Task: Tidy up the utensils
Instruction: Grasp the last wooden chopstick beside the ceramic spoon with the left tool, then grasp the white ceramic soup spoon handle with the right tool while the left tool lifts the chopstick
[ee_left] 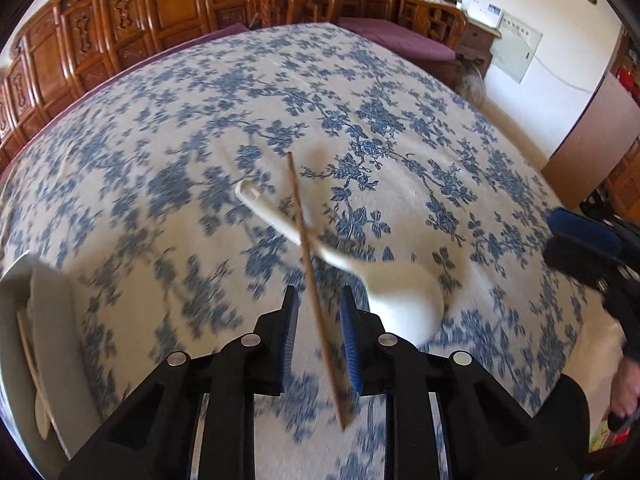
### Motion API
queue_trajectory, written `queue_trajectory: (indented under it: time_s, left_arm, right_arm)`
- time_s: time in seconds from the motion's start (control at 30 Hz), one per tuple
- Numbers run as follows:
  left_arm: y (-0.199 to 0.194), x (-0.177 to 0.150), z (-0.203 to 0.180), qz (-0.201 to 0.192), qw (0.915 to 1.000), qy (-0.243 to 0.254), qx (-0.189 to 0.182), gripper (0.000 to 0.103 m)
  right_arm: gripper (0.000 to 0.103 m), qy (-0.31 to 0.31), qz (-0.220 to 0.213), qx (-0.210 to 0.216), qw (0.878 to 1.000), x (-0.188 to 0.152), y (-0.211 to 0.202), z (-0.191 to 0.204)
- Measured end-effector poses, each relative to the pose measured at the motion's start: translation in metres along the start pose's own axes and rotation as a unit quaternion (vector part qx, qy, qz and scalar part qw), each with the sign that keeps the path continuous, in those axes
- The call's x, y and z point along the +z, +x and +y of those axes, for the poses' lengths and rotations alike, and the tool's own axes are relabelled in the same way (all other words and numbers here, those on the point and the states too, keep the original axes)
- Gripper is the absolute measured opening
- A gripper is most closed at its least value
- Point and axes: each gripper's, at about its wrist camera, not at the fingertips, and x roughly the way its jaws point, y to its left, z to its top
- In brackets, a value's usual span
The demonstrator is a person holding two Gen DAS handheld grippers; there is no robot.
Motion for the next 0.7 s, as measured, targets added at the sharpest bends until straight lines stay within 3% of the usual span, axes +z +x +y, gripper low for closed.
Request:
queue_trajectory:
  time_s: [0.2,0.43,0.7]
  left_arm:
    - [0.024,0.008,-0.003,0.029,0.9994,0.008,0.015,0.011]
    - [0.031,0.016,0.000,0.031,0.9991,0.012,0.025,0.004]
    - [-0.002,0.002,0.016,0.017,0.9998,0.004,0.008,0.004]
  right_arm:
    - [0.038,-0.005,0.002,0.008,1.000,-0.001,0.001,0.003]
    - [0.038,-0.013,0.010,0.016,1.000,-0.006,0.004,0.013]
    - [0.038,-0.007,0.016,0.014,1.000,-0.003,0.007,0.018]
